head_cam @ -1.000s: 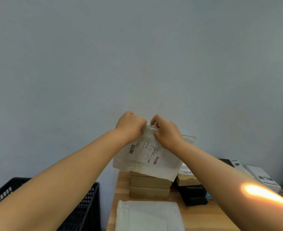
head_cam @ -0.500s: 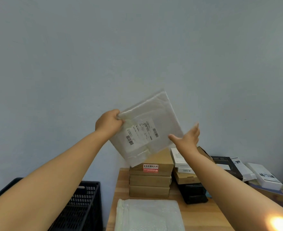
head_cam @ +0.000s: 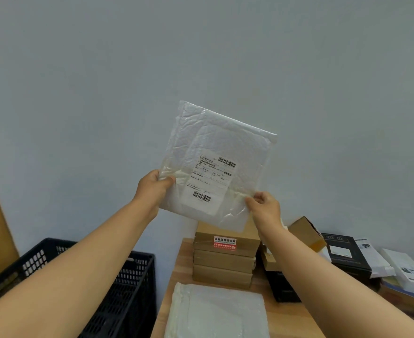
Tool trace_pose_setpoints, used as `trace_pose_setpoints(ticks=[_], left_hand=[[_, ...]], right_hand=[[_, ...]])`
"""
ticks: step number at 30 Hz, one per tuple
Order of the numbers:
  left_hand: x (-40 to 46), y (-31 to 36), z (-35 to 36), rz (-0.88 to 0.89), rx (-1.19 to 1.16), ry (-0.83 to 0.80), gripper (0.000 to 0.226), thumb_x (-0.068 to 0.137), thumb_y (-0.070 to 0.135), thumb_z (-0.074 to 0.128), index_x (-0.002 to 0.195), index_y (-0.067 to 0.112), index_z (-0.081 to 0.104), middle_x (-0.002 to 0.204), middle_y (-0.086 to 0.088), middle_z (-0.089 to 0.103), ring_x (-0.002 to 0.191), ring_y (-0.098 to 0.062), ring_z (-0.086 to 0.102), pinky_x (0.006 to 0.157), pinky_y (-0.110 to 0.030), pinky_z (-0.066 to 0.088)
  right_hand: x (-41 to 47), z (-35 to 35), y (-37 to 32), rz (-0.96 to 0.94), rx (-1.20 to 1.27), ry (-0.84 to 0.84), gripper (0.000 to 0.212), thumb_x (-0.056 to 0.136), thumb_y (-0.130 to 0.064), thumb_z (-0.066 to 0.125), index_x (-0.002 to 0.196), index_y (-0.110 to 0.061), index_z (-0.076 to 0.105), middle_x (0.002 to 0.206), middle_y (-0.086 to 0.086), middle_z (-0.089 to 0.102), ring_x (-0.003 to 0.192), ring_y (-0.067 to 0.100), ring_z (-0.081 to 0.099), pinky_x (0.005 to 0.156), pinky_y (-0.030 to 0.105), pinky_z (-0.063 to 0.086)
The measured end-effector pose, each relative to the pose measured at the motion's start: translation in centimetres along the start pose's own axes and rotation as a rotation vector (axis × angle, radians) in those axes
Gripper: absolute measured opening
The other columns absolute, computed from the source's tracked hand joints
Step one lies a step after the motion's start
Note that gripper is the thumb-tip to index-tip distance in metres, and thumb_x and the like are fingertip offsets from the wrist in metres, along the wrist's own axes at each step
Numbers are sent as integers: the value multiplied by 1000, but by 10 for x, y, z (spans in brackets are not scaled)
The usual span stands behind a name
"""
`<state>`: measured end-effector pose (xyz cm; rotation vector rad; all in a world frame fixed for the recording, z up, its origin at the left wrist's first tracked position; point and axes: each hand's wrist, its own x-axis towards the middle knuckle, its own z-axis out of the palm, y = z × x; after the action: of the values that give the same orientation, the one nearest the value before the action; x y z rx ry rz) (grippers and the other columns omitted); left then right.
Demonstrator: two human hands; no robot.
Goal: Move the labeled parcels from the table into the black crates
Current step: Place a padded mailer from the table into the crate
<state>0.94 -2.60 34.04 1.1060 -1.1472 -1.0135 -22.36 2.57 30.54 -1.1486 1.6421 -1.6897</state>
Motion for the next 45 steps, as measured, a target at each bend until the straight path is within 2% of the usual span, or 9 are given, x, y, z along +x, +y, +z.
trace_pose_setpoints(ticks=[5,12,15,21,24,29,32,38,45], left_hand=[[-10,-28,-26,-67,0,109,2,90,11,60,90,14,61,85,1,63,75,-14,58,60,-25,45],[-15,-43,-90,-69,34,203,7,89,13,61,96,10,62,88,-1,64,77,-16,60,61,-25,47],[-16,-45,-130,-77,30,228,4,89,13,61,92,12,62,87,-1,65,77,-16,60,62,-25,48],[-20,-49,-242,-98,13,293,5,90,14,61,85,16,62,86,-2,65,77,-18,61,59,-27,48],[-23,-49,-310,-100,27,333,5,90,14,61,93,11,63,90,-4,65,77,-18,60,60,-27,49],[-16,-53,-421,-102,63,352,2,89,14,61,91,14,63,95,-6,67,83,-21,63,69,-32,52],[-11,-59,-474,-121,75,357,4,90,12,61,94,13,62,96,-7,67,86,-24,63,79,-38,52],[1,-75,-542,-137,108,366,9,91,10,56,87,17,59,87,1,64,77,-15,60,70,-32,50],[29,-111,-596,-209,147,430,8,93,14,53,90,19,59,88,2,63,80,-18,59,76,-35,49]], right_hand=[[-3,24,17,21,17,-85,8,87,-11,65,85,-18,64,80,-2,67,74,14,63,69,26,53],[-37,80,18,45,77,-159,9,88,-2,62,88,-11,62,76,-2,64,67,9,59,51,8,47],[-55,113,14,50,74,-183,9,87,0,62,89,-9,62,75,0,64,65,11,59,50,9,47],[-107,209,8,75,75,-244,9,85,-3,65,93,-5,66,80,4,68,70,17,63,68,26,53],[-144,269,7,100,75,-271,12,84,-4,66,97,-3,67,85,9,69,73,19,63,72,31,54],[-204,368,4,153,137,-288,14,85,-2,64,83,-16,64,81,4,68,69,14,63,61,18,52],[-230,414,5,194,133,-295,10,86,-4,65,94,-9,67,87,6,69,75,18,65,64,23,54],[-260,484,15,224,33,-330,13,88,-13,64,101,-11,66,95,8,70,88,25,68,81,42,57],[-268,555,33,193,-67,-356,13,89,-18,64,101,-15,65,93,-1,68,86,19,66,82,40,57]])
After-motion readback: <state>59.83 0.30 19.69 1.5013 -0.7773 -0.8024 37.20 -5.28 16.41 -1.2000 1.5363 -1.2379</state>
